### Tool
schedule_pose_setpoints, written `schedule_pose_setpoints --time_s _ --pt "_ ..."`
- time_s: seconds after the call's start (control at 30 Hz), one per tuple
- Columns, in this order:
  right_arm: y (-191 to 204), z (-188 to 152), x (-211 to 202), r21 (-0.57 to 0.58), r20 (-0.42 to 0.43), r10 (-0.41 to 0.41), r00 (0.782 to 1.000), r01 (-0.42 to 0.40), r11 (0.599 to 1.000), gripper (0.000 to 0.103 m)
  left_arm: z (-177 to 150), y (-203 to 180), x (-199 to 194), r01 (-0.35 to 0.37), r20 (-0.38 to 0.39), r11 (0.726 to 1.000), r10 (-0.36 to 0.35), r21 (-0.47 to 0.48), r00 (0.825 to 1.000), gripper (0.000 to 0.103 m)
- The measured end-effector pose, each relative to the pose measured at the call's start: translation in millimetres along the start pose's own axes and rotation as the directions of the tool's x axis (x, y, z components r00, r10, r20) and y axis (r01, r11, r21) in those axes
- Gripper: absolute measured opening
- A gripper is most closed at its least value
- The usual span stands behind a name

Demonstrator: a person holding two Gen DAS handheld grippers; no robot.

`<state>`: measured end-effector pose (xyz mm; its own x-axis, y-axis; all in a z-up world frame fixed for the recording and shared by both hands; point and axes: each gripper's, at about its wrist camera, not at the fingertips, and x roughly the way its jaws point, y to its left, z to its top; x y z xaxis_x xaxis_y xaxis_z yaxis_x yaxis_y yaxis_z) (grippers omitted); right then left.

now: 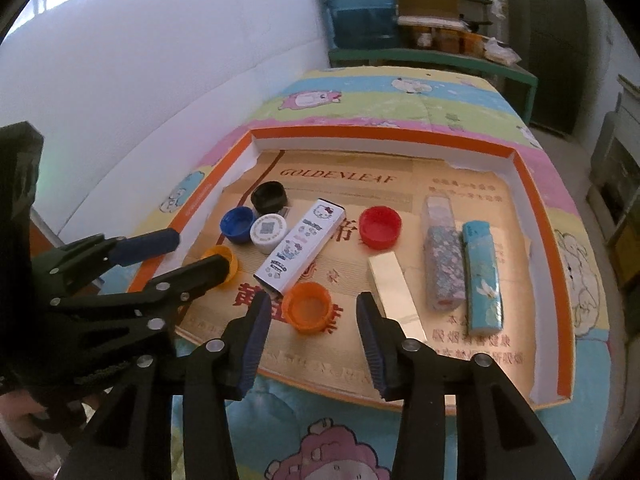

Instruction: Organize rigid objects

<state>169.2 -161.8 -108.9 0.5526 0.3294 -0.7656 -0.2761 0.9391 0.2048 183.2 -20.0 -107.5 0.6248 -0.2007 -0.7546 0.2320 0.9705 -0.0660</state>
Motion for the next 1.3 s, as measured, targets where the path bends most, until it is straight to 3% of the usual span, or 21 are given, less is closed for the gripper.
schedule_pose_setpoints --time_s 0.3,0.7,1.3 --pt "-12 -10 -26 0.083 0.016 -0.010 1.000 0.009 0.997 0.068 -5 -4 -27 0.017 0.043 1.000 -0.016 -0.006 0.999 0.065" --pt "4 -27 -70 0.078 0.078 -0.108 0.991 0.101 0.992 0.069 -19 -9 -67 0.015 0.091 1.000 -0.013 -0.017 0.996 0.065" --pt "39 -55 -135 0.094 0.197 -0.242 0.950 0.228 0.969 0.070 -47 -24 -132 0.022 0.169 0.999 -0.017 -0.033 0.985 0.066"
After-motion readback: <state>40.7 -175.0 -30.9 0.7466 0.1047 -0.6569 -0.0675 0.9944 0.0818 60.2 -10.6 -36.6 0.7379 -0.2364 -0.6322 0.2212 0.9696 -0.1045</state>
